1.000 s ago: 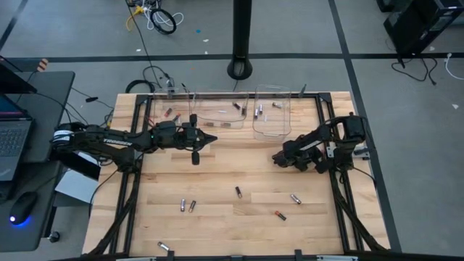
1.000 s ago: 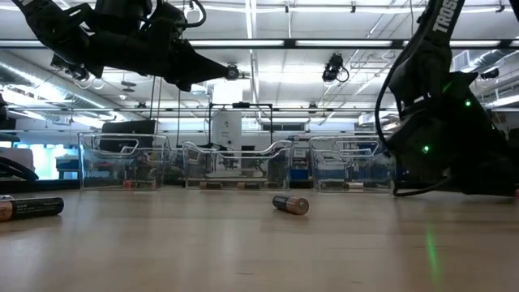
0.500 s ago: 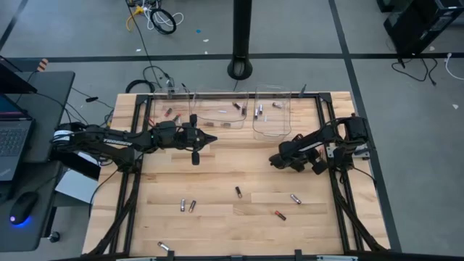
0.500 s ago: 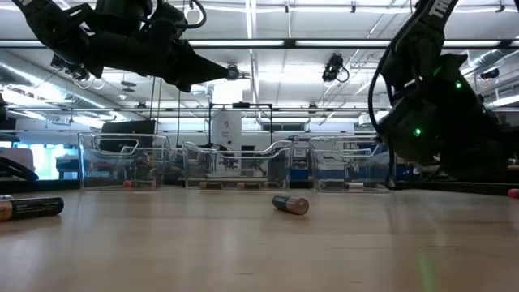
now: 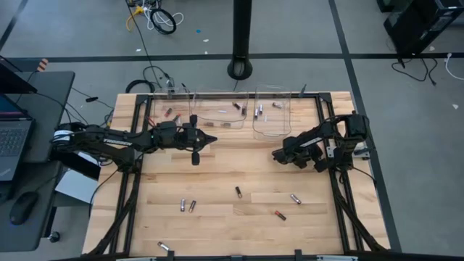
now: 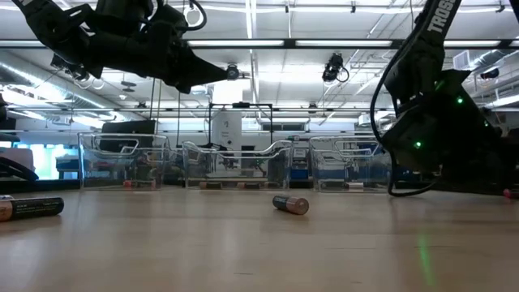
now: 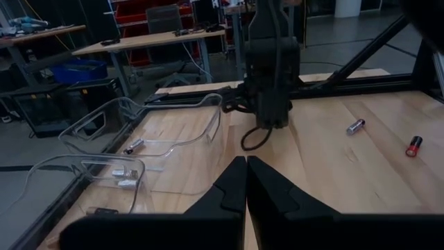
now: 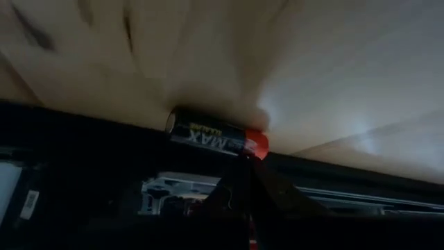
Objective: Sort batteries
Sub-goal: Put the orange battery into the left transparent bin
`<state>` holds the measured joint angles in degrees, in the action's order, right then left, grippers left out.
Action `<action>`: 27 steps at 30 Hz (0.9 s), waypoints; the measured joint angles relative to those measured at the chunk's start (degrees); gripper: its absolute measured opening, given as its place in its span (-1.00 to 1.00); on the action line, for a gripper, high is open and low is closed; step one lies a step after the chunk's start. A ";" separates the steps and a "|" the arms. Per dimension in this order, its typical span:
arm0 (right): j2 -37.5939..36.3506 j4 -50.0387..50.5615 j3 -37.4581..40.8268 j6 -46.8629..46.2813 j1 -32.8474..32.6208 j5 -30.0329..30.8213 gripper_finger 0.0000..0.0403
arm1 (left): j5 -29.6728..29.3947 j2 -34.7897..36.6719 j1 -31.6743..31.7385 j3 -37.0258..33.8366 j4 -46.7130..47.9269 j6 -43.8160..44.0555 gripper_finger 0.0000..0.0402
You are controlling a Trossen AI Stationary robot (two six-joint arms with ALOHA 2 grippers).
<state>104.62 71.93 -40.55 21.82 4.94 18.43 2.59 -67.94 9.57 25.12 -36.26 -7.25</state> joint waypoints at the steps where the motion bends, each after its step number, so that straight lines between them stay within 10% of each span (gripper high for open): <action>1: 0.00 -0.01 -0.48 -0.44 -0.37 -0.02 -0.96 | 0.00 0.00 0.01 0.00 -0.09 0.00 -0.91; 15: -0.77 7.29 -15.44 -10.42 -8.96 -1.39 -0.96 | 0.00 0.00 0.00 0.00 -0.13 0.00 -0.91; 21: -8.66 2.73 -19.66 -37.34 -11.05 -12.77 -0.96 | 0.00 0.00 0.00 0.00 0.25 0.00 -0.91; 27: -17.99 -0.55 -15.44 -73.56 -11.83 -11.25 -0.96 | 0.00 0.00 -0.01 0.00 0.24 0.01 -0.91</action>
<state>86.63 71.37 -55.98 -51.74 -6.89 7.19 2.59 -67.94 9.56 25.12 -36.02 -7.23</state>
